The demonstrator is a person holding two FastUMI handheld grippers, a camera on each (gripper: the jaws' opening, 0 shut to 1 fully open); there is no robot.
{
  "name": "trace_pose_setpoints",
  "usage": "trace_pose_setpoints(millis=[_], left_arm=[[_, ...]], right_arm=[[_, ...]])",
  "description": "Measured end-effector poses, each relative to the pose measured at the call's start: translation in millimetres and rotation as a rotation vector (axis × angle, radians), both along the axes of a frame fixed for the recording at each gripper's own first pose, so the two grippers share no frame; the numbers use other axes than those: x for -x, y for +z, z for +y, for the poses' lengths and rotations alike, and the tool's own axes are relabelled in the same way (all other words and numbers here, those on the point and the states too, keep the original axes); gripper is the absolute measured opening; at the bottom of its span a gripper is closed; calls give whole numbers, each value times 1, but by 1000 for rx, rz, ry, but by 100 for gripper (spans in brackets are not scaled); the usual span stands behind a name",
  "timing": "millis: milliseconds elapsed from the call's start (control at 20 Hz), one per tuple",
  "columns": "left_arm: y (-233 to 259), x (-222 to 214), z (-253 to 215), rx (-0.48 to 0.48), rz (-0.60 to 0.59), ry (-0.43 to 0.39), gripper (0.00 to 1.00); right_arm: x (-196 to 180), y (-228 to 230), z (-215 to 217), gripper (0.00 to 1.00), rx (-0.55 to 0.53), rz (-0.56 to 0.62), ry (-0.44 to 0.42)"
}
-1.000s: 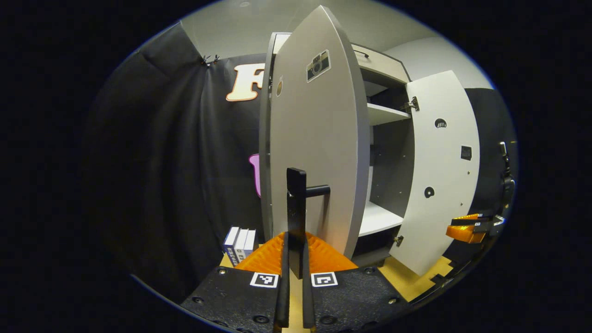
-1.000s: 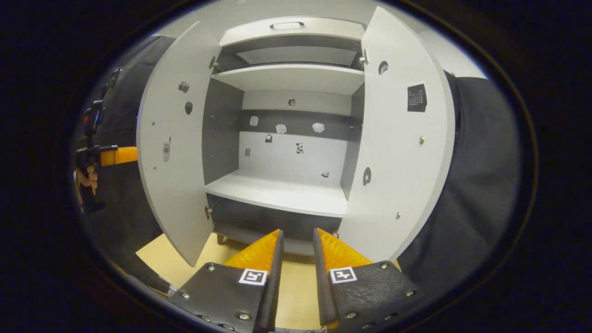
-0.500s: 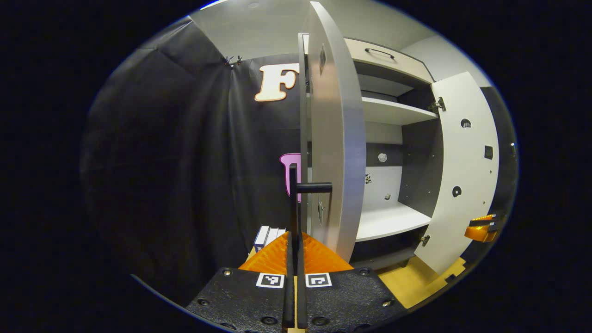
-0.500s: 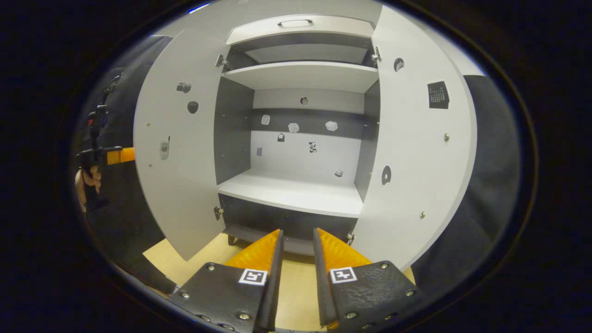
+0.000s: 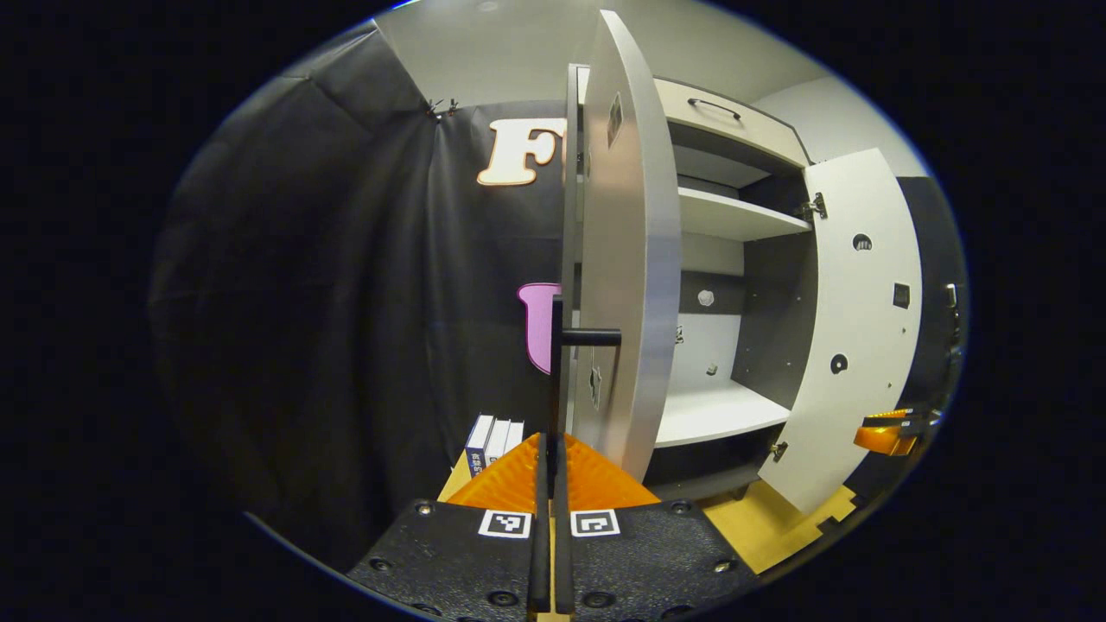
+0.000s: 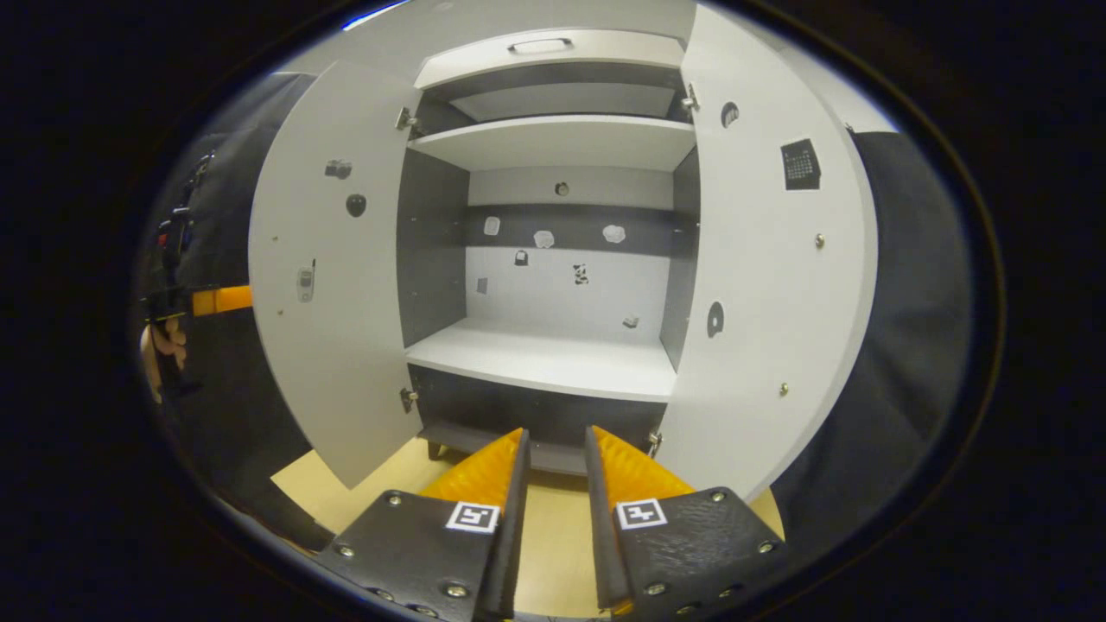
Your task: Open the right door of the double-door shoe cabinet with the right hand, and open the left door with the left hand.
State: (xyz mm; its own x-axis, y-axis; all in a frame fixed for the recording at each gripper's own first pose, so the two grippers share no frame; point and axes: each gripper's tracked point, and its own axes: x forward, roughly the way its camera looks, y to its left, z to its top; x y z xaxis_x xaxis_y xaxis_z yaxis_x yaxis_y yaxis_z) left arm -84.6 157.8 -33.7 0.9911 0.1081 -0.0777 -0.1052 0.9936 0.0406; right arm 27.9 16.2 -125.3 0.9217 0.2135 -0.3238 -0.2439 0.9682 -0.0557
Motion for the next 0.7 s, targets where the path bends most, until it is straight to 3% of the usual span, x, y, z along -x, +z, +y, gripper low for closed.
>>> trace_pose_setpoints(millis=[100, 300, 450, 500, 700], left_arm=[[2, 7, -1, 7, -3, 21, 2], [33, 29, 2, -45, -60, 76, 0], [61, 45, -21, -45, -110, 45, 5], [66, 48, -33, -36, -127, 25, 0], [70, 44, -78, -21, -155, -53, 0]], right_arm=[[-1, 2, -4, 35, -6, -5, -4], [-5, 5, -9, 31, -11, -9, -3], [-12, 11, -11, 31, -40, -17, -12], [-16, 15, -12, 35, -50, -23, -20], [-25, 44, -10, 37, -90, -72, -54]])
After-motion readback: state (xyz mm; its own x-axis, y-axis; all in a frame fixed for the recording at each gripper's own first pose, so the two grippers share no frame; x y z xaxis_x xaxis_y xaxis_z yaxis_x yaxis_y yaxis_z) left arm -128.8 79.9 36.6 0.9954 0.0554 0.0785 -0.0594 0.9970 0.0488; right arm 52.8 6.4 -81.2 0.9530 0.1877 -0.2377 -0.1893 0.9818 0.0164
